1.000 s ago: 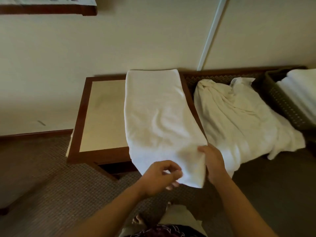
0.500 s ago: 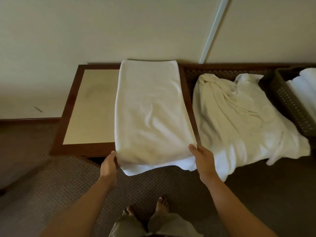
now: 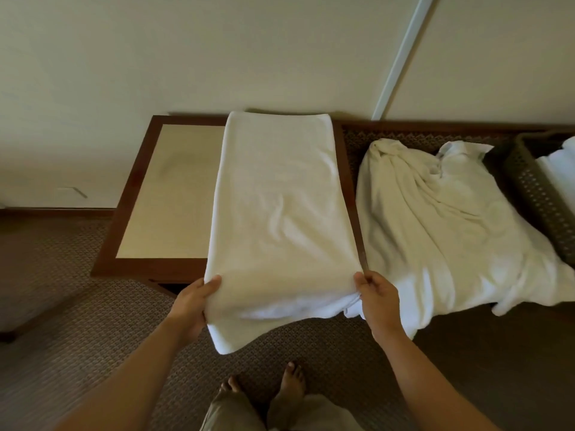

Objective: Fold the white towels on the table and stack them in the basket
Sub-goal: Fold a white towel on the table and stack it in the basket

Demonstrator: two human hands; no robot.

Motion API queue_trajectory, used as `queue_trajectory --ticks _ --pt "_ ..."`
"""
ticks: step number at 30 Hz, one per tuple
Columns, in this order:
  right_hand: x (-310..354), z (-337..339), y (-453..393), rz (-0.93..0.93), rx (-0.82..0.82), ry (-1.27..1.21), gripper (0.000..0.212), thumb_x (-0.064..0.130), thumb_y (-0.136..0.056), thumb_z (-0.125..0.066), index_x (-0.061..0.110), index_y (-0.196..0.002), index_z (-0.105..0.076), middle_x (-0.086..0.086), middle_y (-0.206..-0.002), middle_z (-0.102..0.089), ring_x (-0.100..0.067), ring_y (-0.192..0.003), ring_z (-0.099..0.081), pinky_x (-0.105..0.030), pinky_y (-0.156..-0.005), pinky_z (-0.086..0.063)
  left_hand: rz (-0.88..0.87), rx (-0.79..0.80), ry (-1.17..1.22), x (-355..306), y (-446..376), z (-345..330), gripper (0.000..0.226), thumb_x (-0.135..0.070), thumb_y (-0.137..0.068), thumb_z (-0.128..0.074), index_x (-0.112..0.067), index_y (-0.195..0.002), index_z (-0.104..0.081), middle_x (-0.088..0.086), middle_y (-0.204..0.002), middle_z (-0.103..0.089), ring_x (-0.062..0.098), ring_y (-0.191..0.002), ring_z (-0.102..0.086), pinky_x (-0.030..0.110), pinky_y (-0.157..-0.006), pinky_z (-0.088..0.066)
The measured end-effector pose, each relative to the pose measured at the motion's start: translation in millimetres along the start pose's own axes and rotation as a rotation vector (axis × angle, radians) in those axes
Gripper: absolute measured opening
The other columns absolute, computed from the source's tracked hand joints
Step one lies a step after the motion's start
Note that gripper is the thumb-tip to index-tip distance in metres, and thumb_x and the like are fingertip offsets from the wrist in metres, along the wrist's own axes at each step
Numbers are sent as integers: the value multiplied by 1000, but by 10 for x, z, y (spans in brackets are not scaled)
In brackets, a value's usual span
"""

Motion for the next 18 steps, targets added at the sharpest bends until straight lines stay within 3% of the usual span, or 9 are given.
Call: queue_trajectory --ticks 2,5,6,9,11,13,16,18 --pt "-99 -43 -32 -50 4 63 29 28 -101 -64 4 -86 -67 -21 -79 -61 -18 -74 -55 -31 -71 -47 -26 -67 -29 33 -26 47 31 -31 -98 -67 -10 -120 -67 15 -118 -72 37 -108 -68 57 -91 -57" --pt "-156 -102 -28 -110 6 52 44 33 -99 -66 5 -70 -50 -2 -66 -47 -10 -63 -46 -27 -64 -38 22 -61 54 99 -41 28 42 -49 -104 -50 -13 -102 -72 9 -90 -69 27 -80 -61 45 -70 -49" --pt "-127 -103 -20 -89 -4 59 44 34 -98 -66 8 -68 -47 1 -62 -44 -7 -59 -45 -27 -63 -38 43 -54 88 122 -67 35 45 -51 -104 -47 -13 -104 -72 10 -91 -69 26 -80 -60 41 -68 -46" --pt "-74 -72 16 -8 -25 87 32 33 -98 -68 8 -78 -62 -12 -74 -63 -12 -70 -56 -27 -70 -45 71 15 96 117 -85 37 41 -46 -106 -47 -20 -128 -68 3 -123 -73 27 -112 -66 42 -82 -52" --pt "-44 -50 25 22 -10 76 26 30 -97 -69 9 -82 -68 -15 -83 -67 -16 -76 -60 -27 -75 -47 71 63 75 74 -75 11 37 -42 -107 -47 -21 -130 -68 2 -120 -74 21 -102 -69 39 -78 -53" --pt "-29 -24 22 29 2 44 23 27 -96 -71 10 -82 -70 -17 -82 -66 -13 -74 -58 -24 -74 -46 22 37 -15 8 -68 36 34 -36 -108 -47 -16 -124 -70 1 -102 -75 14 -77 -67 35 -72 -53" --pt "-68 55 -18 11 -78 37 17 24 -95 -73 16 -80 -74 -13 -75 -67 -11 -71 -58 -24 -73 -46 -123 -146 -373 -93 -37 98 30 -39 -107 -48 -20 -111 -70 7 -105 -72 23 -92 -67 42 -82 -56" --pt "-134 59 -58 -23 -100 111 17 26 -95 -72 25 -78 -73 -2 -71 -70 -12 -74 -63 -26 -71 -48 -229 -272 -619 -157 52 70 27 -39 -108 -44 -20 -106 -64 7 -100 -67 24 -88 -63 38 -70 -50"
Point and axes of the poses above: each hand's wrist, its own y-axis away from the middle knuckle, its own z-axis out of the back of the hand, x = y × z, the point moved 6 cm from there along -y, towards the middle knuckle
